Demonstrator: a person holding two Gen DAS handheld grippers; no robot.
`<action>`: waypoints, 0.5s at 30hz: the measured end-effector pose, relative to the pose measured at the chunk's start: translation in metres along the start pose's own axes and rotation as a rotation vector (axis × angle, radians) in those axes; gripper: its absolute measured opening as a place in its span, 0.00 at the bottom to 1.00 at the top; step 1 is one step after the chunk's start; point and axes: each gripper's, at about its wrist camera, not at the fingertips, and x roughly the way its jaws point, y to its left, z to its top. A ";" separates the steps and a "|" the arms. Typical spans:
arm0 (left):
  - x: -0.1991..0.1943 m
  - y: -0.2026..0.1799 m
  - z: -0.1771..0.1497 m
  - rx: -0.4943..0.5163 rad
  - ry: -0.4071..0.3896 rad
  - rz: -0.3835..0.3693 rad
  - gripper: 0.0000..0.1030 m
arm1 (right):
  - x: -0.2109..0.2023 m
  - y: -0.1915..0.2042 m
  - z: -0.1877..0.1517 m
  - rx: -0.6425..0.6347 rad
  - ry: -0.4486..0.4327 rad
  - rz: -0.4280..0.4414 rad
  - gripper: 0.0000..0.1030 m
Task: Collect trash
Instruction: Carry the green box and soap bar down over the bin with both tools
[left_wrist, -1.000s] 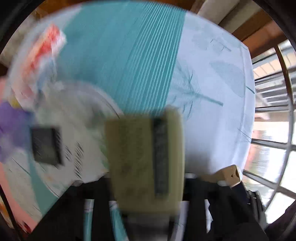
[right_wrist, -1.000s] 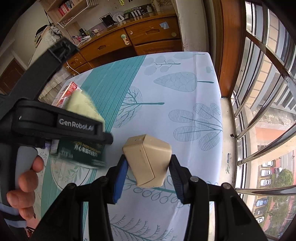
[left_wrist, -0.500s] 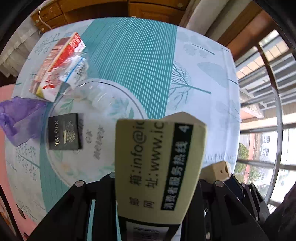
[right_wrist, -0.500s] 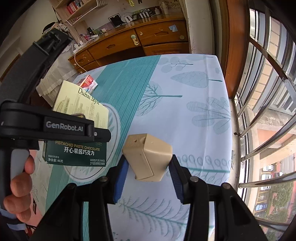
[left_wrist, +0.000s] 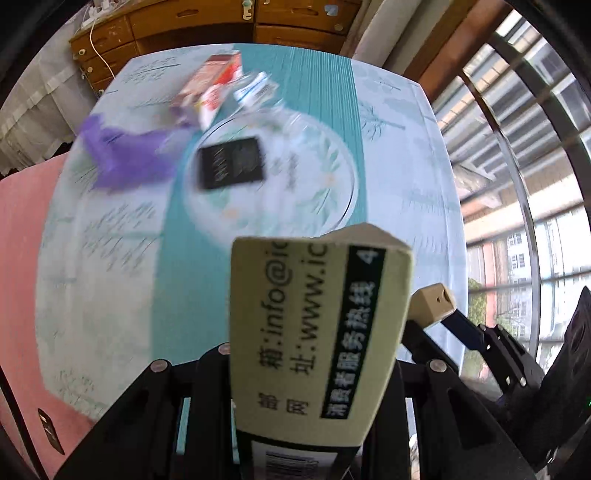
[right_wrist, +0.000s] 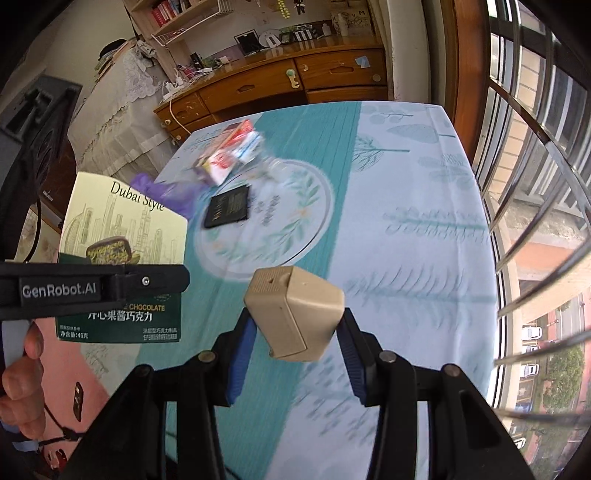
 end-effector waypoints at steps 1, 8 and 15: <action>-0.008 0.008 -0.015 0.017 -0.008 -0.002 0.26 | -0.006 0.011 -0.011 0.007 -0.003 0.001 0.44; -0.061 0.071 -0.117 0.125 -0.055 0.001 0.26 | -0.047 0.101 -0.096 0.070 -0.038 -0.002 0.44; -0.085 0.117 -0.188 0.188 -0.058 0.004 0.26 | -0.064 0.178 -0.170 0.079 -0.008 0.031 0.44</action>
